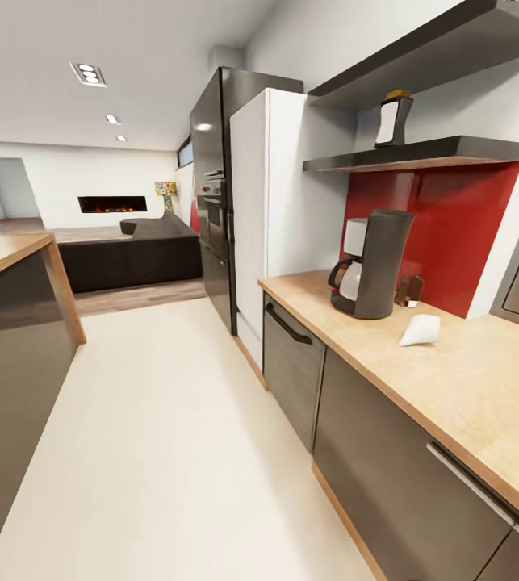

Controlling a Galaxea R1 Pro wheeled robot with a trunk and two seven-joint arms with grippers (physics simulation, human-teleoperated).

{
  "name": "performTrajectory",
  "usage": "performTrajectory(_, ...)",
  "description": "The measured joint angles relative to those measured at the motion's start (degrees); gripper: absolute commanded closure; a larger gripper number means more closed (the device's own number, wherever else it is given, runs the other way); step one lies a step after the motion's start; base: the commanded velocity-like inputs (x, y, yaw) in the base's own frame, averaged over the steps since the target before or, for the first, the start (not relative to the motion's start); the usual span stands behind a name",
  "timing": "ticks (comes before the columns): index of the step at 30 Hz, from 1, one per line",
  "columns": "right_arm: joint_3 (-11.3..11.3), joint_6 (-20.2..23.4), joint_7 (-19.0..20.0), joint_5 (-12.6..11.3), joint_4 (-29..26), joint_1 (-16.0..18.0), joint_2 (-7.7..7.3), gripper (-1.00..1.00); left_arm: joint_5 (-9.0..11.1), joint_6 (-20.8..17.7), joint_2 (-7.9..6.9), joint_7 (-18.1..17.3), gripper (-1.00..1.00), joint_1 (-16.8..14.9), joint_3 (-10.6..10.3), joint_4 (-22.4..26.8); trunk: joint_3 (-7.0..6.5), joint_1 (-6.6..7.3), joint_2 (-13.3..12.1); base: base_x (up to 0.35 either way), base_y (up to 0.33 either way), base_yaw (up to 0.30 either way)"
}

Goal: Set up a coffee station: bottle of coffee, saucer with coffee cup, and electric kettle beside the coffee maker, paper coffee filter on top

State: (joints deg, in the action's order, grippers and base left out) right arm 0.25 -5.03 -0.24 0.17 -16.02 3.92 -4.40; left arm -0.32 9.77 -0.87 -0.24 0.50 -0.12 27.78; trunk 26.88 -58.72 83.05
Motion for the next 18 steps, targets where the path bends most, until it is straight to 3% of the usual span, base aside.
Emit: performTrajectory(18,-0.01,0.03,0.0,0.0,0.0,0.0,-0.04,-1.0,0.0,0.0,0.0,0.0,-1.0,0.0,0.04,0.0,0.0,-0.01,0.0,0.009,0.001,-0.24)
